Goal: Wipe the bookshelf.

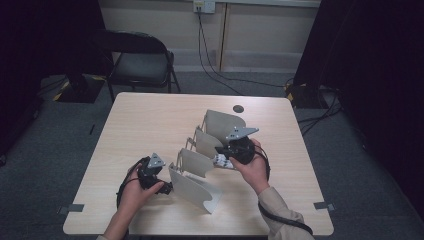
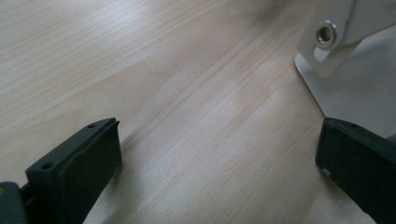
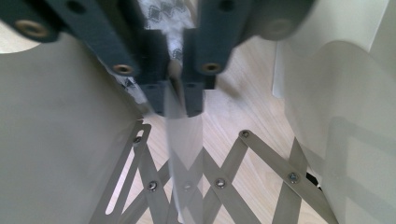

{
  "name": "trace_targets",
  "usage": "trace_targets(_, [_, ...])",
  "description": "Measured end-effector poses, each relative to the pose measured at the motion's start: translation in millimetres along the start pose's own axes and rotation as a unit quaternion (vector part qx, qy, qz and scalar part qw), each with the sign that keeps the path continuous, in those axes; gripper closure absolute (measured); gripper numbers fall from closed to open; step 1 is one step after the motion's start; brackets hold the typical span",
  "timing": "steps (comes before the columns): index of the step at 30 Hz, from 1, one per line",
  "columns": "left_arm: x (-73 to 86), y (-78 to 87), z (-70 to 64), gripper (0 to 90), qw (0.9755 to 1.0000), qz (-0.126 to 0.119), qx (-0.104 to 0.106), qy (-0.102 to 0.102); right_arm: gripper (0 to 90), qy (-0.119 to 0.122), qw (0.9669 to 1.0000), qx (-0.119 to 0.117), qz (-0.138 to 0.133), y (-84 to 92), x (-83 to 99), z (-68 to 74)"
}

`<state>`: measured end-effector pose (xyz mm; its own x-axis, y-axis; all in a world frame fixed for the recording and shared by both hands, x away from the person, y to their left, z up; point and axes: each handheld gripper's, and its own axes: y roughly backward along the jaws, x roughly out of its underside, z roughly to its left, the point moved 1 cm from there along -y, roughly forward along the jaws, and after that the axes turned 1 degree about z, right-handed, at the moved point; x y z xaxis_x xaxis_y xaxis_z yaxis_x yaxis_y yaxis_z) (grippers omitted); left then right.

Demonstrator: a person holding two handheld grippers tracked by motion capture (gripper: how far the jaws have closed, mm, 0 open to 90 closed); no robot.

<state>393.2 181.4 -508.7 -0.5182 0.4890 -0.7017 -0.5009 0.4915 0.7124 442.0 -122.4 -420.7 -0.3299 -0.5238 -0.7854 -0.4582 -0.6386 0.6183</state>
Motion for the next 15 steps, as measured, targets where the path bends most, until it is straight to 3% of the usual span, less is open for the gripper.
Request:
trace_targets(6, [-0.1, 0.2, 0.4, 0.0, 1.0, 0.002, 0.0, -0.003, 90.0, 0.013, 0.9998, -0.008, 0.008, 1.2, -2.5, 11.7])
trace_targets(12, [-0.2, 0.3, 0.6, 0.0, 1.0, 0.003, 0.0, -0.006, 89.1, 0.006, 0.9998, -0.018, 0.005, 4.4, 0.9, 19.3])
trace_targets(15, [0.0, 0.4, 0.0, 0.0, 1.0, 0.002, 0.001, -0.005, 75.6, 0.005, 0.9999, -0.015, -0.002, 5.9, 5.1, 20.4])
